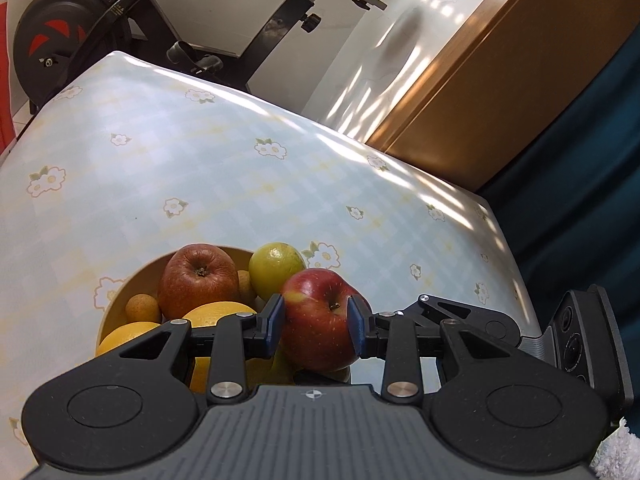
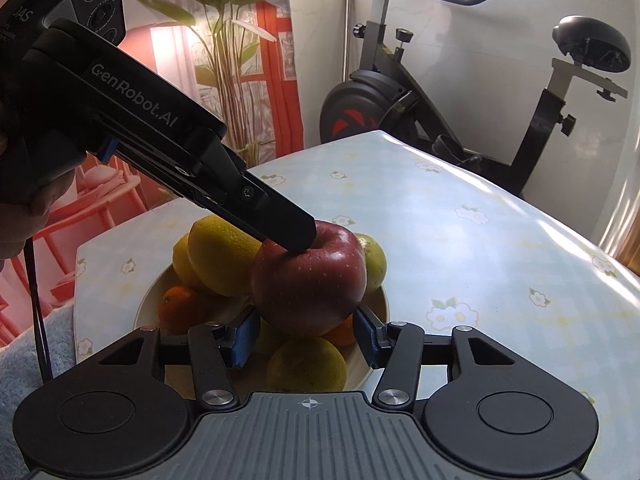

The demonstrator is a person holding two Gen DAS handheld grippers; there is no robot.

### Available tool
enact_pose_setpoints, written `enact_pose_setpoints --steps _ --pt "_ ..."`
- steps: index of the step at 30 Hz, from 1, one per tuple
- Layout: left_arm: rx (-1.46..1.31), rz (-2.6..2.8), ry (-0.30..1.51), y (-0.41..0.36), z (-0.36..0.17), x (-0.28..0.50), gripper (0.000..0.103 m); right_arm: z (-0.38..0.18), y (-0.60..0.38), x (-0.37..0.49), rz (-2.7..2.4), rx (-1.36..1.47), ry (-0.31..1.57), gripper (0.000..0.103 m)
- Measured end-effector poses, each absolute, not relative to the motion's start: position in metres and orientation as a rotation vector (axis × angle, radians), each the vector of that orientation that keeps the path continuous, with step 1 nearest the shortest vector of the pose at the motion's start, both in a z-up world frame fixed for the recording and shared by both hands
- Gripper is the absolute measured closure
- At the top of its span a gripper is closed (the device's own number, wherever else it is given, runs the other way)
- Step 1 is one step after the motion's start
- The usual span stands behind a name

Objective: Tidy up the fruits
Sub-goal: 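Carry the red apple onto the cream plate with the left gripper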

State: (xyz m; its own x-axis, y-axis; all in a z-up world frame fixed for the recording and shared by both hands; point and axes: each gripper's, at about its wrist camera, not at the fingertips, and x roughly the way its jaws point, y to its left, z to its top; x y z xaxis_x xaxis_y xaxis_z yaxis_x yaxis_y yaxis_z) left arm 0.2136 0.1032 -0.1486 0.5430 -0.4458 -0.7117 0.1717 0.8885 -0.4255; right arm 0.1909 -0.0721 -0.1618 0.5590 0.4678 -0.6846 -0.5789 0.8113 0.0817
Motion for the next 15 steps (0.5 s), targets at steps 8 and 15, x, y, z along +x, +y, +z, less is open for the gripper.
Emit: enact_pose_setpoints --steps 8,15 --pt "-0.282 -0.352 0.918 0.097 -0.1443 0.2091 0.066 -0.1603 -0.0718 0.1892 0.625 -0.186 0.772 0.054" --pt "-0.247 -0.339 0.911 0.0957 -0.1437 0.208 0.063 -0.1536 -0.0782 0.1835 0.621 -0.187 0.753 0.051"
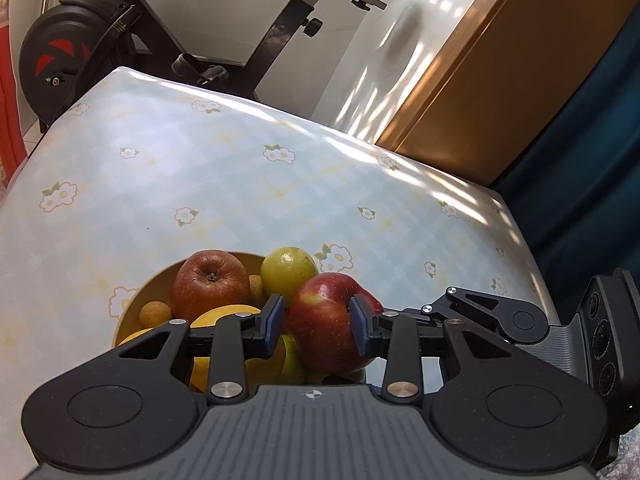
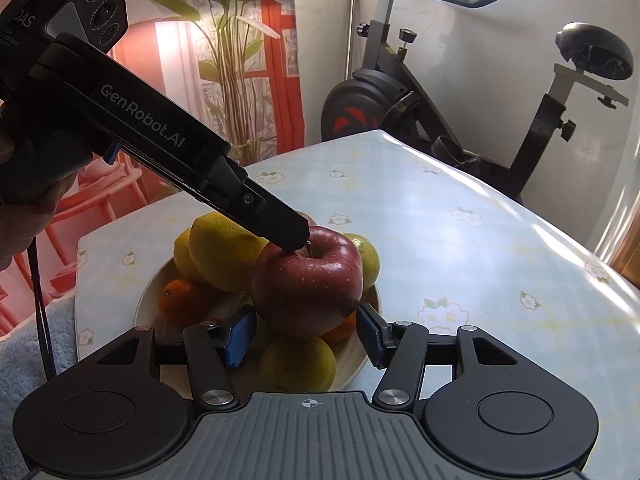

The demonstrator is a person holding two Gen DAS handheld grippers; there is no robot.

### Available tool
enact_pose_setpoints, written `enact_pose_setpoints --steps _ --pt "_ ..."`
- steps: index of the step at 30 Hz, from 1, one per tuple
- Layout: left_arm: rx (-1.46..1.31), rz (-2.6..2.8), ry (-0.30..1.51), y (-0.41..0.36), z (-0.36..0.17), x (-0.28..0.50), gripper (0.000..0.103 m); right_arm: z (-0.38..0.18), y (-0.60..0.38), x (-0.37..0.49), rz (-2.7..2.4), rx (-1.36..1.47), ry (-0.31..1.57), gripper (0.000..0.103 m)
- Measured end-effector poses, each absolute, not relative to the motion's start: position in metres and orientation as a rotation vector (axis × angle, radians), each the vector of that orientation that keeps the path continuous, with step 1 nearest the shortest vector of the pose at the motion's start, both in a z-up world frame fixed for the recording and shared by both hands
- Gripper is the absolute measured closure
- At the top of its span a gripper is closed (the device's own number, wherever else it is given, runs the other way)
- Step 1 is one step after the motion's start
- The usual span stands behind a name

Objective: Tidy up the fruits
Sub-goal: 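Carry the red apple onto the cream plate with the left gripper, then open the left gripper to release the red apple on the plate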

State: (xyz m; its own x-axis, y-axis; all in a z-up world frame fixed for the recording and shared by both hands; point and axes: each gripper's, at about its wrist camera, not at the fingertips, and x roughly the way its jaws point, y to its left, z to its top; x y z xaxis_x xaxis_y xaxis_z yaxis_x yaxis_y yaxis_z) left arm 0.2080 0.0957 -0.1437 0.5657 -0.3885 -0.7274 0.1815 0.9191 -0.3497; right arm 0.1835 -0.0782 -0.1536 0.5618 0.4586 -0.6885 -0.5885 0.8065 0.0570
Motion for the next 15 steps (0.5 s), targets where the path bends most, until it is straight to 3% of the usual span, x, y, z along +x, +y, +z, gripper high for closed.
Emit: enact_pose_setpoints --steps 15 --pt "-0.258 -0.324 0.902 0.0993 -0.1403 0.2058 0.063 -0.1453 -0.0827 0.1853 0.645 -0.139 0.738 0.054"
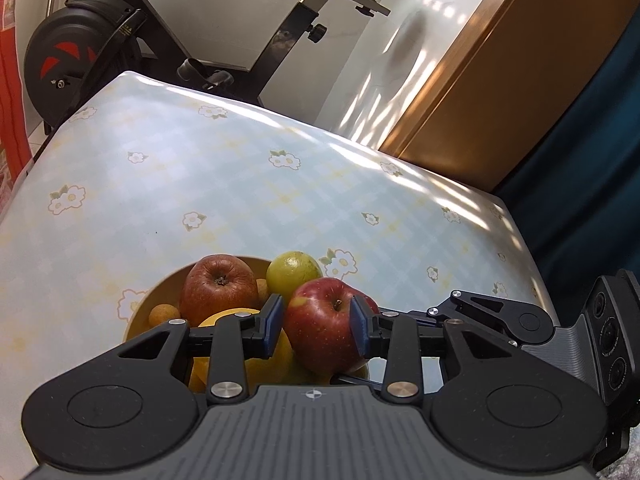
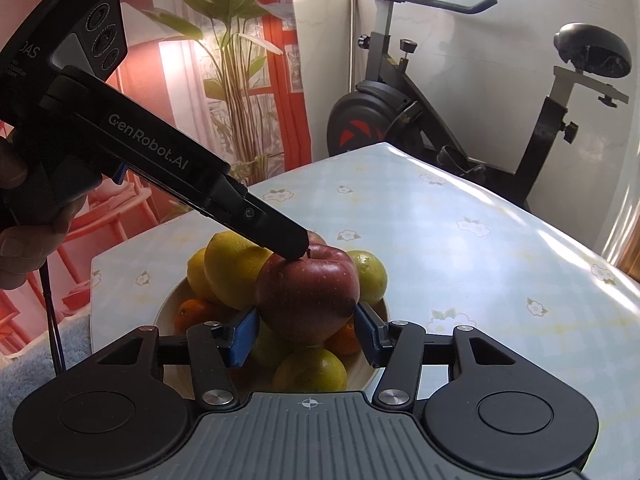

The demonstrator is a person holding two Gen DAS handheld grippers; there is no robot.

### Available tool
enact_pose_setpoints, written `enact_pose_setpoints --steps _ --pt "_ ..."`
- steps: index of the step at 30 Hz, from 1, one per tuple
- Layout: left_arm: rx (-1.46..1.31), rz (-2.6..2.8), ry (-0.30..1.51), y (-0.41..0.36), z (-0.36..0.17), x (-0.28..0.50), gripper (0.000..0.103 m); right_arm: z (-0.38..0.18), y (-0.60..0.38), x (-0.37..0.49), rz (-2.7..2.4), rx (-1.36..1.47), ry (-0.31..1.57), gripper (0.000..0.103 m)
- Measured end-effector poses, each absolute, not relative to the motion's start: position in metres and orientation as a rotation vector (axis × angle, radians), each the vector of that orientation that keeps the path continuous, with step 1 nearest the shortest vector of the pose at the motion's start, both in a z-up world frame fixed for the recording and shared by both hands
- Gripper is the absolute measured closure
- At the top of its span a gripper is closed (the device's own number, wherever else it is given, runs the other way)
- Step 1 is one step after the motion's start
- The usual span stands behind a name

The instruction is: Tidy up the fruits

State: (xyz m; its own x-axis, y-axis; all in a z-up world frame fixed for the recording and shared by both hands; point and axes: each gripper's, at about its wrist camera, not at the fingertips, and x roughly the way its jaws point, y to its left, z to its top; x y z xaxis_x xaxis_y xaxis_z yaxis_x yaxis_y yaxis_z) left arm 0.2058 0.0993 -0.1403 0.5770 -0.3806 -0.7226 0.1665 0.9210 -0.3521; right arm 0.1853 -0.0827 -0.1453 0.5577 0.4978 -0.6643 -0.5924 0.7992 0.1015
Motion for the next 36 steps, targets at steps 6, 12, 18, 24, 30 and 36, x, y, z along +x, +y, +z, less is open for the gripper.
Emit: enact_pose_setpoints --steps 6,12,18,24,30,36 --pt "-0.24 -0.31 0.887 0.095 -0.138 0.203 0.064 -0.143 -0.079 0.183 0.638 -0.162 0.729 0.054" --pt "-0.216 -0.278 0.831 0.101 -0.126 0.193 0.059 -0.143 -0.075 0.186 0.623 -0.16 0.715 0.05" --pt "-0.223 -0.231 0.779 0.112 -0.116 0.185 0.055 -0.144 -0.075 0.188 0.628 -0.167 0.716 0.05" --pt "-0.181 -0.201 0.772 0.107 -0.118 0.181 0.052 -0.147 -0.078 0.186 0.615 -0.169 0.73 0.048" --pt "-0.143 -0.172 0.756 0.107 -0.118 0.179 0.044 -0.145 -0.079 0.184 0.619 -0.167 0.719 0.048" --pt "-0.117 -0.145 0.733 0.109 -0.114 0.175 0.04 -0.142 -0.082 0.181 0.61 -0.154 0.704 0.045"
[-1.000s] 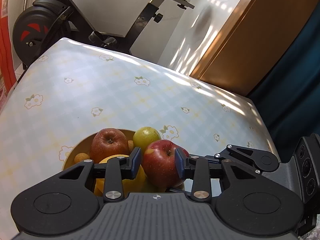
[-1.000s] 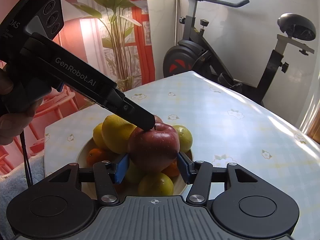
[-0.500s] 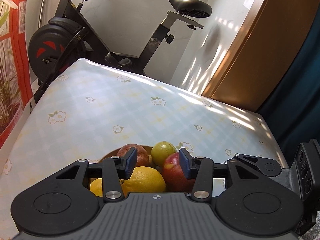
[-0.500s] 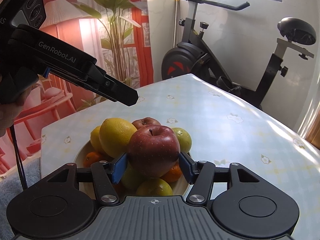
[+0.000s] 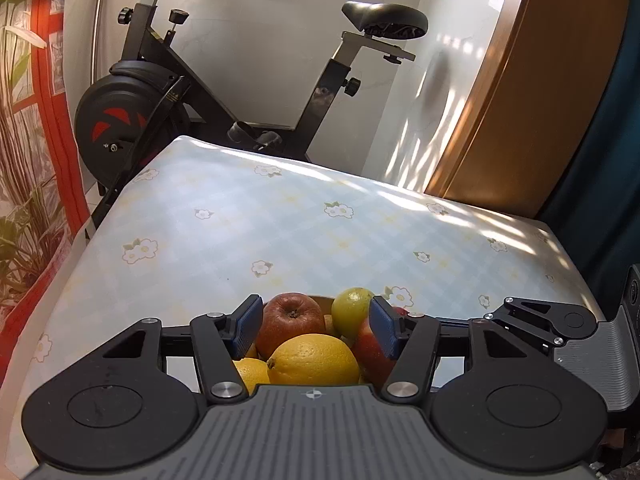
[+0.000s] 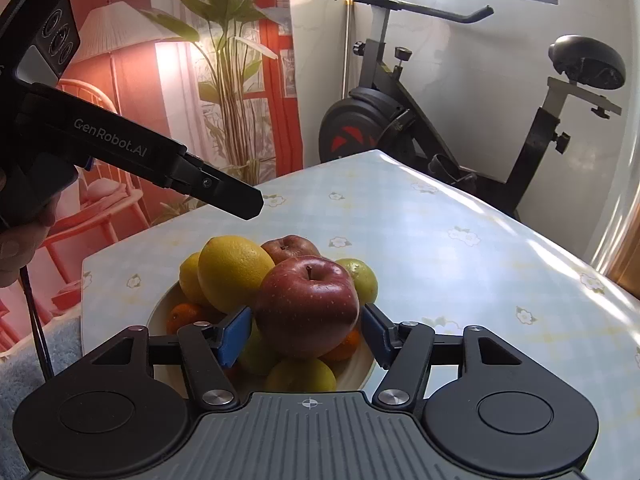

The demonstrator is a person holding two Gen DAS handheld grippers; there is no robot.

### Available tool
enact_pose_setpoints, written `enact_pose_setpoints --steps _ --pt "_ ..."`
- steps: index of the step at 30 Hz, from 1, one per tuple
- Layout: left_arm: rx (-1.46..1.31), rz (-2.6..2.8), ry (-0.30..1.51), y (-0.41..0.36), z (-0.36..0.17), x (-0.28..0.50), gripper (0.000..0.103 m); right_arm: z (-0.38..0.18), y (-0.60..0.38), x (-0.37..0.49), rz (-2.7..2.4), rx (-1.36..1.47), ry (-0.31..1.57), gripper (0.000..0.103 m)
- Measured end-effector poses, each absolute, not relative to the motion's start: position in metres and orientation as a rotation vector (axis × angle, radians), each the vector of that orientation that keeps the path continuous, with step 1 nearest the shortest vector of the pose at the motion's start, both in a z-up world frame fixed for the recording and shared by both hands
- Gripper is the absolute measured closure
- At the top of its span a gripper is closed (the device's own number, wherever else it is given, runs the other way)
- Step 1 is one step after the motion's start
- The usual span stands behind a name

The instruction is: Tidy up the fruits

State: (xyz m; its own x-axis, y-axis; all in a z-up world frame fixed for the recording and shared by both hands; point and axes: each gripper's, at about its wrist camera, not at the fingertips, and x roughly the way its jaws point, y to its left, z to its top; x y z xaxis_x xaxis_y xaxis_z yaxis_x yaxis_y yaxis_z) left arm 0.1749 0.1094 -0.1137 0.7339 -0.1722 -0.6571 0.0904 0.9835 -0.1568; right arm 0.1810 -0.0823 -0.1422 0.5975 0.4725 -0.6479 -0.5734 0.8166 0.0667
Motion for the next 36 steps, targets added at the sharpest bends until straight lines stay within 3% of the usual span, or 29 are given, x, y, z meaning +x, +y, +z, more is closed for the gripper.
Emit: enact_pose_setpoints --steps 11,17,20,23,36 --pt "-0.05 -0.043 0.665 0.113 -0.1 0.145 0.029 -0.123 -0.107 0.162 0.475 -0.056 0.653 0.037" --pt "-0.036 -0.036 0.618 0.104 -0.083 0.124 0.012 -0.097 -0.13 0.137 0.363 0.0 0.604 0.016" --pt "-0.012 -0.044 0.609 0.096 -0.077 0.112 0.005 -0.085 -0.142 0.123 0.308 0.031 0.594 0.0" --pt "0.007 -0.039 0.588 0.09 -0.07 0.1 0.0 -0.072 -0.15 0.109 0.255 0.041 0.583 0.0" --pt "0.023 -0.052 0.462 0.06 -0.018 0.048 0.0 0.0 -0.162 0.038 0.118 0.099 0.497 0.0"
